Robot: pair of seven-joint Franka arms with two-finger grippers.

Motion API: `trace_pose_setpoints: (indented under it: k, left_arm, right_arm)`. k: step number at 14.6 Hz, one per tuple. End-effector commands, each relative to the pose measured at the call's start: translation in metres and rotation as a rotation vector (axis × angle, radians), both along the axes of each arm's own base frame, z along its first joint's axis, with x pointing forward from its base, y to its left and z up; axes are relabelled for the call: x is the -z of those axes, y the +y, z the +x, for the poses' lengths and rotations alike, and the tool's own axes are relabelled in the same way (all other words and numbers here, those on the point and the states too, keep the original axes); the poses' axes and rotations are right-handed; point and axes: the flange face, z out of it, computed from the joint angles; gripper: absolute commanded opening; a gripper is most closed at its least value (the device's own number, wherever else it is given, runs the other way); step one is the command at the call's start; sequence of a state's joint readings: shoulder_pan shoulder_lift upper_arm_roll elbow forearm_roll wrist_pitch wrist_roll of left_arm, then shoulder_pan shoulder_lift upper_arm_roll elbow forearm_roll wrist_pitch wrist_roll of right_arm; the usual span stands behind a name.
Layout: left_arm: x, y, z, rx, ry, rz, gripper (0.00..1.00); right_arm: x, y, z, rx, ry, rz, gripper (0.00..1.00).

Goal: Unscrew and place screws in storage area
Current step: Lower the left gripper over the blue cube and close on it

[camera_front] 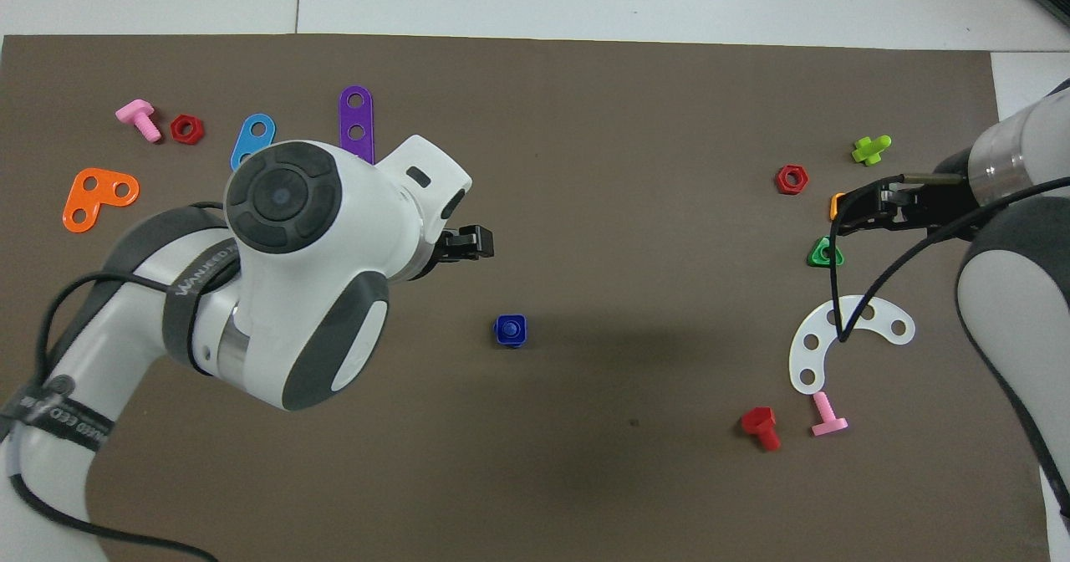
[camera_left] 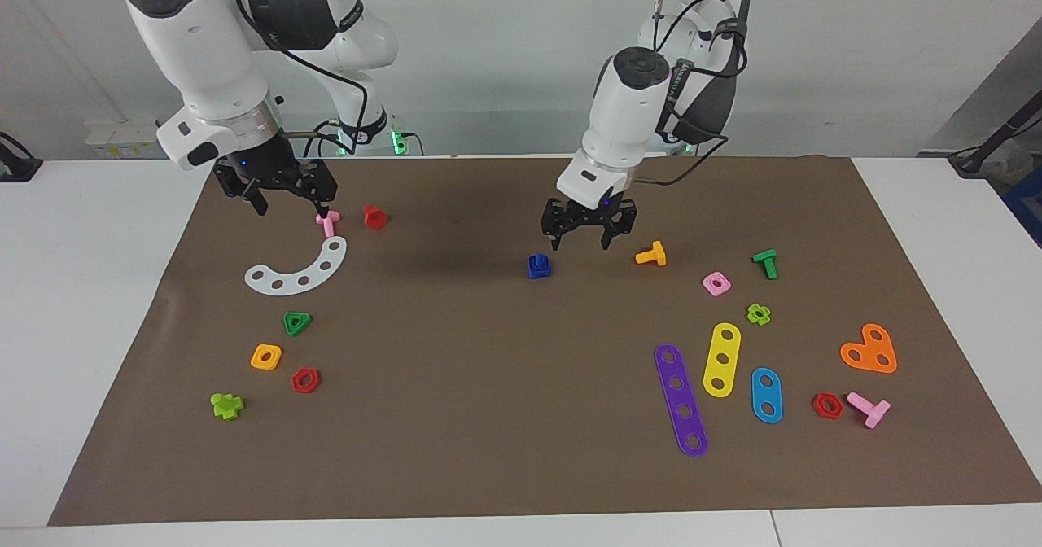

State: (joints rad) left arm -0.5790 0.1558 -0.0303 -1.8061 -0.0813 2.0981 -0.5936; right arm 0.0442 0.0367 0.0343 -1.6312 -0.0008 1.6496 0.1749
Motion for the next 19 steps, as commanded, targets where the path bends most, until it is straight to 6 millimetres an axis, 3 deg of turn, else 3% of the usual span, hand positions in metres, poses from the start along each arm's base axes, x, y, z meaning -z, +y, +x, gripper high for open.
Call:
trace_pose_setpoints:
  k: [1, 6, 8, 14, 19]
  left_arm:
    - [0.03, -0.028, -0.01, -0.006, 0.016, -0.004, 0.92]
    - [0.106, -0.057, -0.024, 0.028, 0.066, 0.05, 0.88]
    - [0.127, -0.053, -0.032, 0.043, 0.059, 0.067, 0.88]
    - [0.141, -0.049, -0.041, 0.094, 0.06, 0.107, 0.74]
    - [0.155, -0.045, -0.047, 0.196, 0.046, 0.108, 0.72]
  right_arm:
    - [-0.002, -0.001, -0.008, -0.02, 0.008, 0.028, 1.0]
    - [-0.002, -0.001, -0.008, -0.02, 0.008, 0.028, 1.0]
    - [-0.002, -0.001, -0.008, -0.02, 0.008, 0.028, 1.0]
    - [-0.002, -0.001, -0.008, -0.02, 0.008, 0.028, 1.0]
    - [-0.002, -0.001, -0.008, -0.02, 0.008, 0.028, 1.0]
